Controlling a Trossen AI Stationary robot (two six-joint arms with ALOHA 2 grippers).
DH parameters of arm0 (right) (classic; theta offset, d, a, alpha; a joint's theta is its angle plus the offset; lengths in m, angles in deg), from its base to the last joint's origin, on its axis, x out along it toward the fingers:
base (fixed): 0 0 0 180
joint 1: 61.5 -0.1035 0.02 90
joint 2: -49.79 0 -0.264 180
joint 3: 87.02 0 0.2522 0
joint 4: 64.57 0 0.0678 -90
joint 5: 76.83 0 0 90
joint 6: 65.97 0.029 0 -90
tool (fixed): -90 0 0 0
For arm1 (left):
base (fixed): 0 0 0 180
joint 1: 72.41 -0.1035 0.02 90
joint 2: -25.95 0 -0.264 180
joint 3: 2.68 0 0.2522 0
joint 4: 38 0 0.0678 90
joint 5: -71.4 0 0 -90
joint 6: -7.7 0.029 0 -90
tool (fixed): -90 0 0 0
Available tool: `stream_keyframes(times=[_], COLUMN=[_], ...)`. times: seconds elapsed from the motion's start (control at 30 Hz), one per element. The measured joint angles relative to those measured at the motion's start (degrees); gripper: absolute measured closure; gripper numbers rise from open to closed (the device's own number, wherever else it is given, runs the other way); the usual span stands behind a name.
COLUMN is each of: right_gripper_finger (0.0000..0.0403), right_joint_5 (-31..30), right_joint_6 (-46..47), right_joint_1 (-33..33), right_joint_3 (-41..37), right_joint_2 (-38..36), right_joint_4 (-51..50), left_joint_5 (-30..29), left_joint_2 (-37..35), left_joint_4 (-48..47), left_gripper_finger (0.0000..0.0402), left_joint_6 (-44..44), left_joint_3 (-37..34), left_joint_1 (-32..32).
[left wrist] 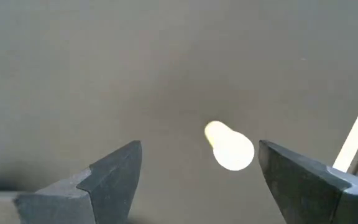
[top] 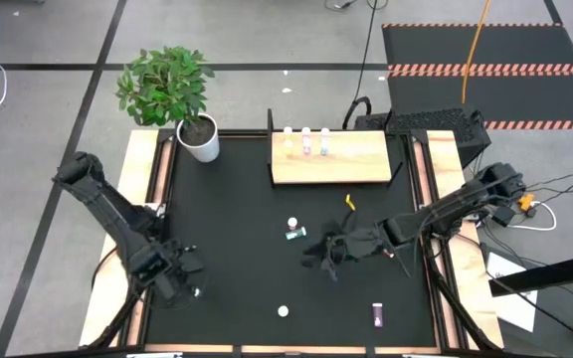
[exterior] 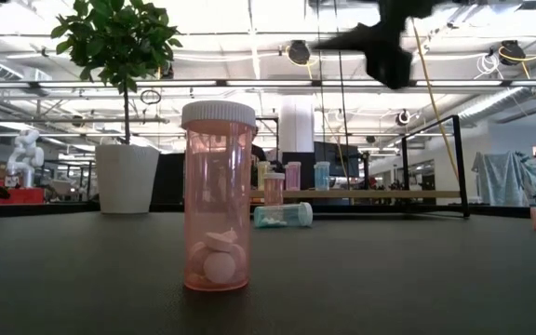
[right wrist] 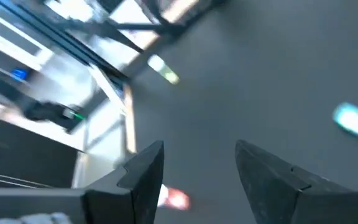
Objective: Pick and place medicine bottles onto shelf by color
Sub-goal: Put the top left orange pill bottle on the shelf
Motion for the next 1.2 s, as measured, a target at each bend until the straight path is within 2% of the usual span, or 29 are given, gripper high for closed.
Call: stream_keyframes(times=[0.2,0.33,0.5,0.63,0.73,0.83,1.0,1.2], right_gripper_finger=[0.0211,0.0211,0.0211,0.0211,0.0211,0.0211,0.0211,0.0185], right_joint_5=[0.18,0.08,0.39,1.66,0.13,-2.88,-3.02,-3.03], right_joint_6=[4.17,6.27,10.81,15.79,15.47,6.26,-19.48,-39.41], right_joint_1=[-2.91,-5.7,-9.13,-11.25,-11.81,-9.8,-2.59,7.12], right_joint_3=[-1.0,-0.99,-0.99,-0.98,-0.98,-0.98,-0.89,4.16], right_joint_2=[0.02,0.09,0.11,0.09,0.09,0.09,2.23,6.37], right_joint_4=[-9.6,-18.27,-31.69,-38.36,-38.28,-31.44,-16.12,-13.27], left_joint_5=[-8.06,-17.16,-25.32,-26.75,-27.09,-28.57,-28.54,-27.75], left_joint_2=[0.0,-0.02,0.0,0.0,0.0,0.47,1.85,2.27], left_joint_4=[3.91,11.27,18.41,21.69,24.13,28.11,36.05,40.37], left_gripper_finger=[0.0083,0.0083,0.0083,0.0083,0.0083,0.0083,0.0083,0.0082], left_joint_6=[-13.0,-14.99,-7.1,0.38,8.5,17.35,30.85,34.45], left_joint_3=[0.0,0.0,0.0,0.0,0.0,0.0,0.0,0.02], left_joint_1=[7.08,8.6,6.01,0.63,-4.78,-10.54,-17.68,-22.08])
